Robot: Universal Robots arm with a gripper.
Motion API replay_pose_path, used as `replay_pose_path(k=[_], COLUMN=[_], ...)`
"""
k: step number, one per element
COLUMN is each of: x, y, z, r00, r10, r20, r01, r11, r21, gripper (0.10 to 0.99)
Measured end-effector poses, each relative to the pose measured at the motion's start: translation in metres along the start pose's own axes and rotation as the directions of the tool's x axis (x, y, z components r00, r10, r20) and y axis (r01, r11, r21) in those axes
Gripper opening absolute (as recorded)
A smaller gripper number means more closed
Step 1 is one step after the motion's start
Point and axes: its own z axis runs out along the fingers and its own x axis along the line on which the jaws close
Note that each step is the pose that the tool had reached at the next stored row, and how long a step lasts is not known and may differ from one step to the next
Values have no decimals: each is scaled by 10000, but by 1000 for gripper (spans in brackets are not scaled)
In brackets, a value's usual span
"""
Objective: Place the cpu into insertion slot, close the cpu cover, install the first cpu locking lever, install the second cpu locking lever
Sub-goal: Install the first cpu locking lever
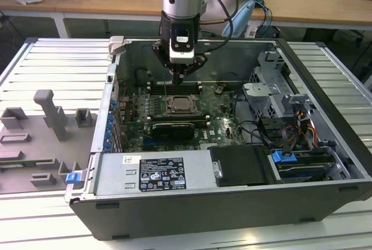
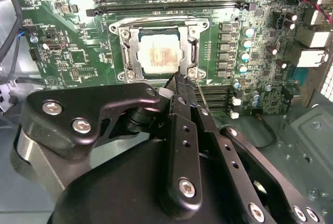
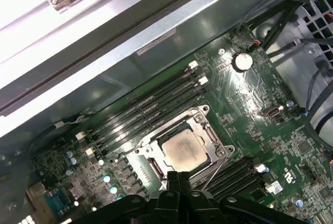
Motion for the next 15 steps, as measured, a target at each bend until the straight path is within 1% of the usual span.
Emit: replay_pose_path(k=[2, 3, 5, 7, 9, 12, 13, 14, 15], x=[0, 0, 0, 1, 1, 3, 3, 4, 4], y=[-1, 0, 0, -1, -1, -2, -2, -3, -3], z=[1, 3, 4, 6, 6, 7, 7, 8, 8], r00=[9994, 9975, 9943, 9876, 9826, 9664, 9625, 9551, 9497], r10=[-343, -707, -1066, -1568, -1855, -2569, -2713, -2962, -3128], r20=[-11, -23, -36, -52, -62, -87, -92, -100, -106], r01=[343, 707, 1066, 1569, 1855, 2569, 2713, 2962, 3129], r11=[9994, 9975, 9943, 9876, 9826, 9664, 9625, 9551, 9498], r21=[3, 3, 4, 5, 5, 3, 3, 2, 1], gripper=[106, 106, 106, 106, 106, 106, 106, 106, 106])
